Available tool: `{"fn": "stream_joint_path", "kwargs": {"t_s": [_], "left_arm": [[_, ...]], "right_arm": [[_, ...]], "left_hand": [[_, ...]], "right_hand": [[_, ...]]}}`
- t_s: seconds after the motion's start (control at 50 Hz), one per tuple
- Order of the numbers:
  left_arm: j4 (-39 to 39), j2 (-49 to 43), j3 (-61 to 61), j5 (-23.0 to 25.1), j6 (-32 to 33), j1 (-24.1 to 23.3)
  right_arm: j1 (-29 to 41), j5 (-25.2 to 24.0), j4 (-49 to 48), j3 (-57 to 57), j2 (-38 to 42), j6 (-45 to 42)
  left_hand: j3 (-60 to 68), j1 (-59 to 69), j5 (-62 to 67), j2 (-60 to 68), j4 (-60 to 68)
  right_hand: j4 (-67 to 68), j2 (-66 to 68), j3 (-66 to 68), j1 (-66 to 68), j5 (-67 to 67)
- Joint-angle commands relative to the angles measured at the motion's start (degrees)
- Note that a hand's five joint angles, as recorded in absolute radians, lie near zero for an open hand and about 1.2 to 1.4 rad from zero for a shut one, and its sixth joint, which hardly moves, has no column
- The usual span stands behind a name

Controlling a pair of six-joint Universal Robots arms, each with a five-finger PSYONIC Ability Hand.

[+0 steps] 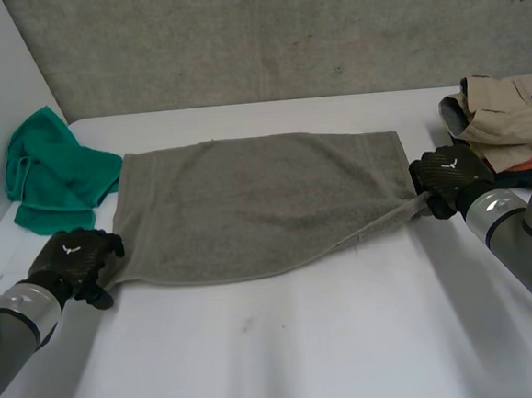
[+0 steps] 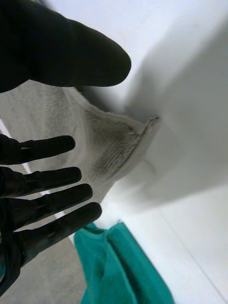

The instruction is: Fold the laundry.

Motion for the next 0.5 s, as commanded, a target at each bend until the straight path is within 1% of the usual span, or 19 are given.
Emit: {"fn": "stream_joint_path", "kwargs": {"t_s": [0.02, 0.06, 0.08, 0.1, 0.14, 0.18, 0.2, 0.22, 0.24, 0.28, 0.3, 0.32, 0.38, 0.4, 0.46, 0.48, 0.5], "left_arm": [[0.6, -5.7, 4.3, 0.0, -0.1, -0.6], [0.5, -6.9, 5.2, 0.1, -0.3, -0.7], [0.5, -7.8, 5.9, 0.0, 0.1, -0.9], [0.5, -8.0, 6.3, 0.0, 0.2, -1.1], [0.4, -7.7, 6.6, -0.7, 0.3, -1.5], [-0.5, -5.0, 6.7, -1.3, 0.2, -1.9], [-0.8, -2.9, 6.4, -1.5, 0.2, -2.0], [-1.1, -0.6, 5.8, -1.9, 0.1, -2.1], [-1.7, 3.8, 4.8, -2.5, -0.3, -2.2], [-2.9, 8.1, 3.2, -2.9, 0.1, -1.8], [-3.8, 9.9, 2.4, -2.9, 0.3, -1.7], [-6.3, 13.3, 0.9, -3.0, 0.5, -1.6], [-12.3, 17.8, -0.5, -3.0, 1.2, -1.7], [-17.6, 20.5, -1.3, -2.9, 3.0, -1.6], [-26.9, 24.2, -2.7, -3.0, 8.1, -1.1], [-33.4, 25.9, -3.9, -3.0, 12.7, -0.2], [-36.7, 26.6, -4.4, -3.1, 15.1, 0.5]], "right_arm": [[0.0, 0.0, 0.0, 0.3, 0.0, -0.1], [0.0, 0.1, 0.0, 0.5, -0.1, -0.1], [0.0, 0.1, 0.0, 0.5, -0.1, -0.2], [0.1, 0.1, 0.1, 0.5, -0.1, -0.1], [0.2, 0.2, 1.8, 0.6, -0.5, -0.2], [0.2, 0.2, 4.7, 0.5, -2.3, -0.7], [0.2, 0.1, 6.1, 0.5, -3.2, -1.2], [-0.1, 0.0, 9.6, 0.6, -5.2, -2.4], [-0.1, -0.1, 12.0, 0.7, -6.2, -3.6], [0.0, -0.2, 16.1, 1.0, -7.7, -6.0], [-0.3, -0.2, 20.3, 1.5, -9.1, -9.1], [-0.4, -0.2, 22.3, 1.8, -9.6, -10.7], [-1.3, 0.3, 30.0, 3.6, -12.4, -18.1], [-1.7, 0.4, 32.0, 4.4, -13.1, -20.1], [-4.6, 2.5, 40.4, 7.9, -16.6, -28.4], [-5.4, 3.3, 42.5, 8.7, -17.6, -30.3], [-6.2, 4.1, 44.5, 9.7, -18.8, -32.1]], "left_hand": [[18.7, 18.8, 18.4, 18.6, 18.6], [28.3, 28.4, 27.9, 28.2, 28.2], [44.0, 44.1, 43.6, 43.9, 43.9], [47.8, 47.9, 47.4, 47.7, 47.7], [47.8, 47.9, 47.5, 47.7, 47.7], [47.8, 47.9, 47.5, 47.7, 47.7], [47.8, 47.9, 47.5, 47.7, 47.7], [47.8, 47.9, 47.5, 47.7, 47.7], [47.8, 47.9, 47.5, 47.7, 47.7], [47.8, 47.9, 47.5, 47.7, 47.7], [47.8, 47.9, 47.5, 47.7, 47.7], [47.8, 47.9, 47.5, 47.7, 47.7], [47.8, 47.9, 47.5, 47.7, 47.7], [47.8, 47.9, 47.5, 47.7, 47.7], [47.8, 47.9, 47.5, 47.7, 47.7], [47.8, 47.9, 47.5, 47.7, 47.7], [47.8, 47.9, 47.5, 47.7, 47.7]], "right_hand": [[11.3, 12.5, 11.9, 16.1, 12.2], [11.3, 12.5, 11.9, 16.1, 12.2], [11.3, 12.5, 11.9, 16.1, 12.2], [11.3, 12.5, 11.9, 16.1, 12.2], [11.3, 12.5, 11.9, 16.1, 12.2], [11.3, 12.5, 11.9, 16.1, 12.2], [11.3, 12.5, 11.9, 16.1, 12.2], [11.3, 12.5, 11.9, 16.1, 12.2], [11.3, 12.5, 11.9, 16.1, 12.2], [11.3, 12.5, 11.9, 16.1, 12.2], [11.3, 12.5, 11.9, 16.1, 12.2], [11.3, 12.5, 11.9, 16.1, 12.2], [11.3, 12.5, 11.9, 16.1, 12.2], [11.3, 12.5, 11.9, 16.1, 12.2], [11.3, 12.5, 11.9, 16.1, 12.2], [11.3, 12.5, 11.9, 16.1, 12.2], [11.3, 12.5, 11.9, 16.1, 12.2]]}}
